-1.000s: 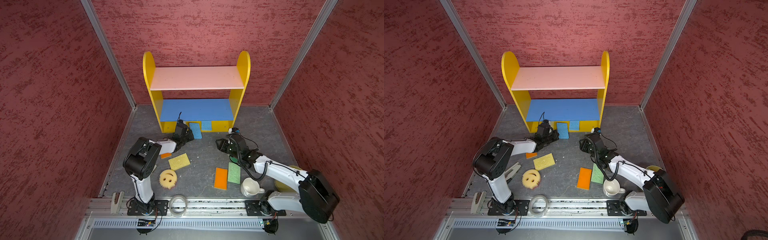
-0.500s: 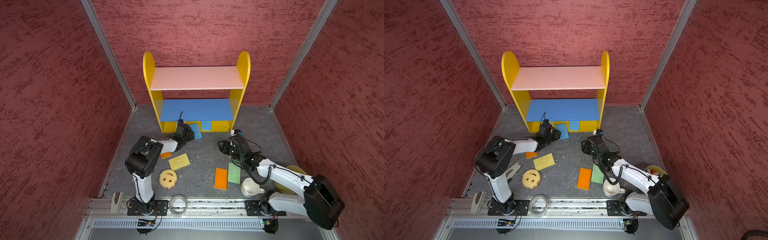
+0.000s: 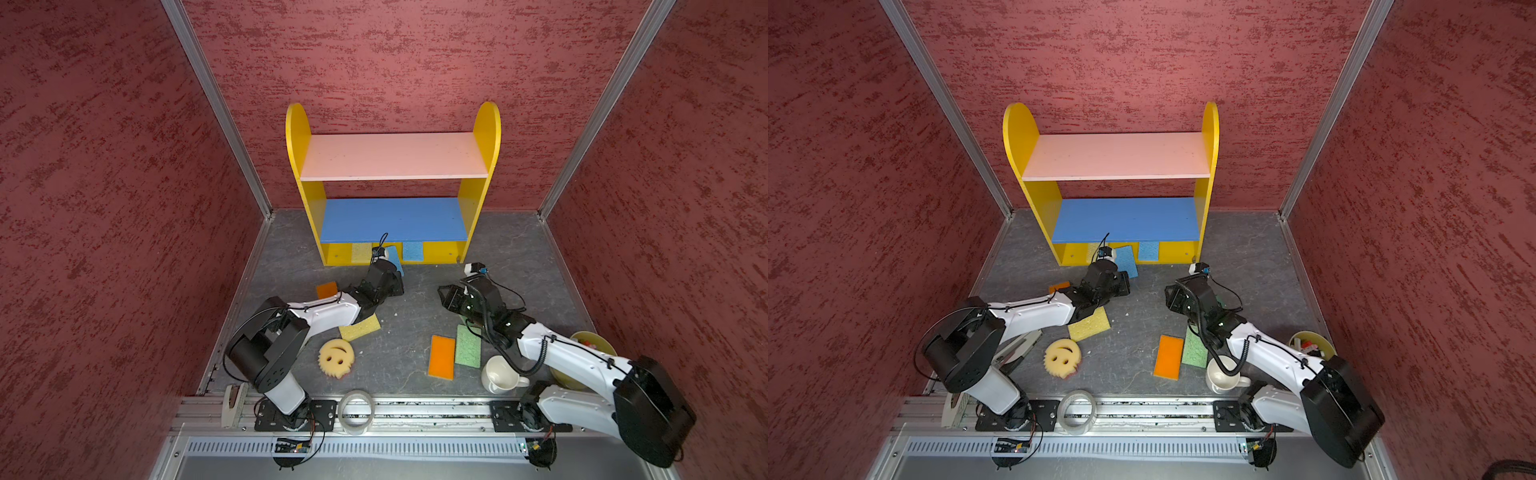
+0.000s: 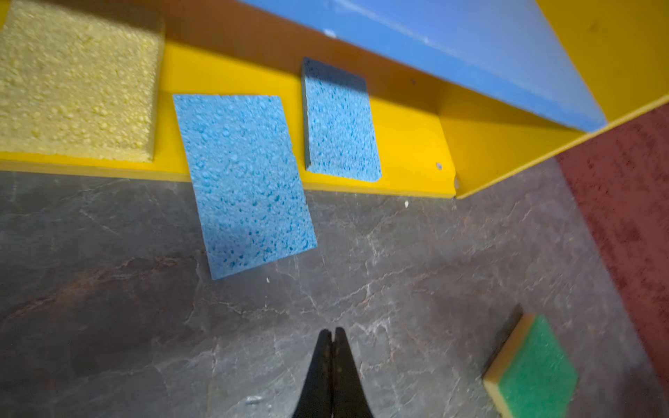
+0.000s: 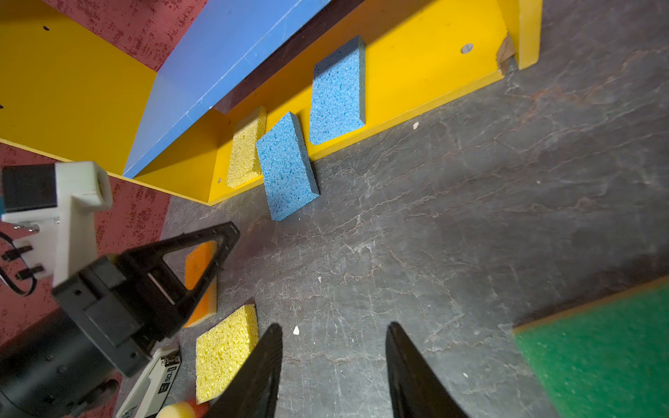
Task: Arrange cleaning sponges on a shelf
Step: Place the cleaning sponge on the shelf, then move the cleaning sponge to the shelf.
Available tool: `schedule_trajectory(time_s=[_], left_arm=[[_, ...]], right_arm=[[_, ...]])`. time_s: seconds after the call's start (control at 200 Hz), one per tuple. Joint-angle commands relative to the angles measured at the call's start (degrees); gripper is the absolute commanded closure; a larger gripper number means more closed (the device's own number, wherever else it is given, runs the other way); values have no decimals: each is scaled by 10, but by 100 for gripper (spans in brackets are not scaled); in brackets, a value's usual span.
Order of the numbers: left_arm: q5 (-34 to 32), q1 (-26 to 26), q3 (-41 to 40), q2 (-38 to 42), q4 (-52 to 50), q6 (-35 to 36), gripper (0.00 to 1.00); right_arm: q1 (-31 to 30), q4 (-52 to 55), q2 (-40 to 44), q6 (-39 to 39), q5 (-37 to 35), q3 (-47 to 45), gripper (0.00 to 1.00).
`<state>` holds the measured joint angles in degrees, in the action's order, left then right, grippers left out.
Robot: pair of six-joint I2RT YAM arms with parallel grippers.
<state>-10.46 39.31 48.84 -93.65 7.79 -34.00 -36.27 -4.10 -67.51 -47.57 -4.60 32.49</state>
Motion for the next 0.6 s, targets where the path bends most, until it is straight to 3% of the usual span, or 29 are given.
schedule_trajectory(time_s=[0.0,0.281,0.596], left_arm=[[-20,-2,-5,-33,-27,-12,100],[-4,-20,46,-120,-28,-27,100],[0,-55,73,-159,-10,-32,100]], right_arm=[[2,-8,15,-10,1,-5,52],[2,4,26,-8,-11,-11,52],[2,-2,18,-7,-16,-9,52]])
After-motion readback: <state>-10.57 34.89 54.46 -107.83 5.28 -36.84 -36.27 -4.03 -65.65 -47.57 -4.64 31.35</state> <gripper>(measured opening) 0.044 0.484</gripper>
